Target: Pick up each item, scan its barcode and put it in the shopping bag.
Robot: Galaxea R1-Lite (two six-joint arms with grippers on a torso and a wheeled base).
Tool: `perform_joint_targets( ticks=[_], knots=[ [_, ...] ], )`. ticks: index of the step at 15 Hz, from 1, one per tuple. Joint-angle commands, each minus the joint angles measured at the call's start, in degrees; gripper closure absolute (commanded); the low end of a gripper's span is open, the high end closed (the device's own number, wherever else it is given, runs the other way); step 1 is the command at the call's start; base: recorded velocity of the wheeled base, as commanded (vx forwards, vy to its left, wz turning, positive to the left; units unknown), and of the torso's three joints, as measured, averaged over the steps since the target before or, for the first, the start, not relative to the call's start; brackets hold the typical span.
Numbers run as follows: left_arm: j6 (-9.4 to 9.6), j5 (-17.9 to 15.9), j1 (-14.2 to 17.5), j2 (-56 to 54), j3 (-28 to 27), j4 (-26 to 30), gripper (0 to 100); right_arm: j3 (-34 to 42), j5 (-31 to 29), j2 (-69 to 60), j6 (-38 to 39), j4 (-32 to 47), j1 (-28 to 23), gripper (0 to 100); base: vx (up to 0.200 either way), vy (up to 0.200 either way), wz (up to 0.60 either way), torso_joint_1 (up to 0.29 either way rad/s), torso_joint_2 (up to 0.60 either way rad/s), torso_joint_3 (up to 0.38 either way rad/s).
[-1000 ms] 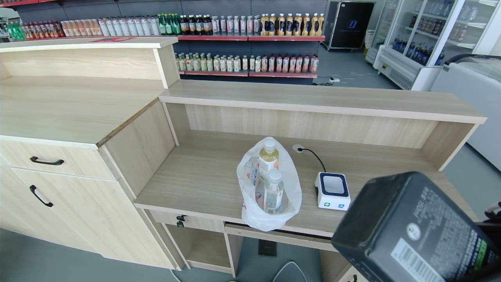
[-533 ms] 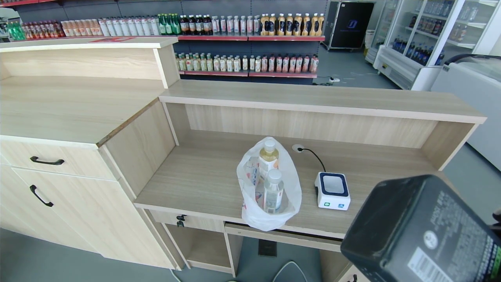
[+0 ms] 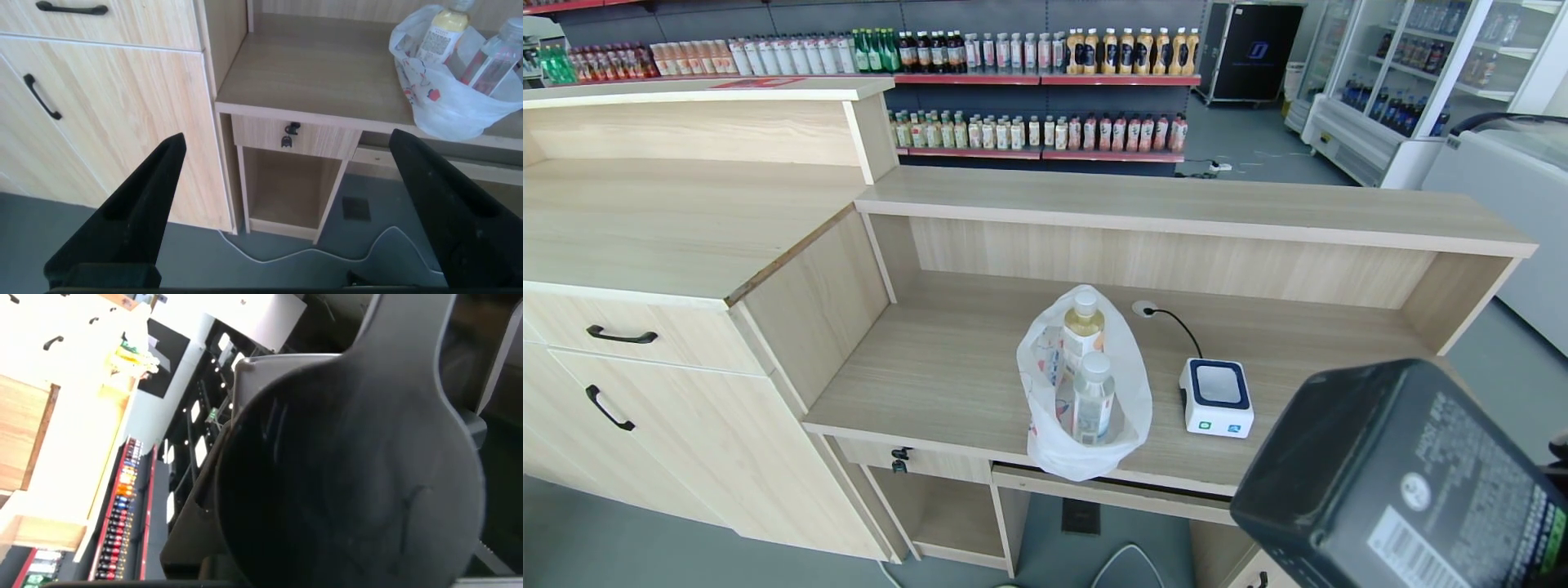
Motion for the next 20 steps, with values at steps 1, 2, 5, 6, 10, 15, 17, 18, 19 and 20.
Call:
perform_joint_targets(
  ticks=[1, 2, 5, 6, 10, 15, 17, 18, 19, 20],
  knots=[
    [0.00, 0.0, 0.0, 0.0, 0.0, 0.0, 0, 0.0, -0.1, 0.1, -0.1, -0.1, -0.1, 100, 0.000, 0.000, 0.00, 0.000, 0.00, 0.000],
    [0.00, 0.0, 0.0, 0.0, 0.0, 0.0, 0, 0.0, -0.1, 0.0, -0.1, -0.1, -0.2, 100, 0.000, 0.000, 0.00, 0.000, 0.00, 0.000],
    [0.00, 0.0, 0.0, 0.0, 0.0, 0.0, 0, 0.0, 0.0, -0.2, -0.2, -0.1, -0.4, 100, 0.000, 0.000, 0.00, 0.000, 0.00, 0.000],
    [0.00, 0.0, 0.0, 0.0, 0.0, 0.0, 0, 0.1, 0.0, -0.5, -0.1, -0.1, -0.6, 100, 0.000, 0.000, 0.00, 0.000, 0.00, 0.000],
    [0.00, 0.0, 0.0, 0.0, 0.0, 0.0, 0, 0.3, 0.2, -1.1, 0.0, -0.1, -1.7, 100, 0.000, 0.000, 0.00, 0.000, 0.00, 0.000],
    [0.00, 0.0, 0.0, 0.0, 0.0, 0.1, 0, -1.5, -15.4, 0.7, 18.4, 9.6, -18.1, 100, 0.000, 0.000, 0.00, 0.000, 0.00, 0.000],
    [0.00, 0.0, 0.0, 0.0, 0.0, 0.0, 0, -1.8, -25.7, -2.3, 32.3, 25.2, -33.2, 100, 0.000, 0.000, 0.00, 0.000, 0.00, 0.000],
    [0.00, 0.0, 0.0, 0.0, 0.0, 0.0, 0, -1.7, -25.7, -3.5, 36.6, 31.0, -39.6, 100, 0.000, 0.000, 0.00, 0.000, 0.00, 0.000],
    [0.00, 0.0, 0.0, 0.0, 0.0, 0.0, 0, -1.8, -23.0, -3.3, 39.2, 32.1, -45.4, 100, 0.000, 0.000, 0.00, 0.000, 0.00, 0.000],
    [0.00, 0.0, 0.0, 0.0, 0.0, 0.0, 0, -1.9, -19.1, -3.0, 41.6, 32.3, -49.9, 100, 0.000, 0.000, 0.00, 0.000, 0.00, 0.000]
  ],
)
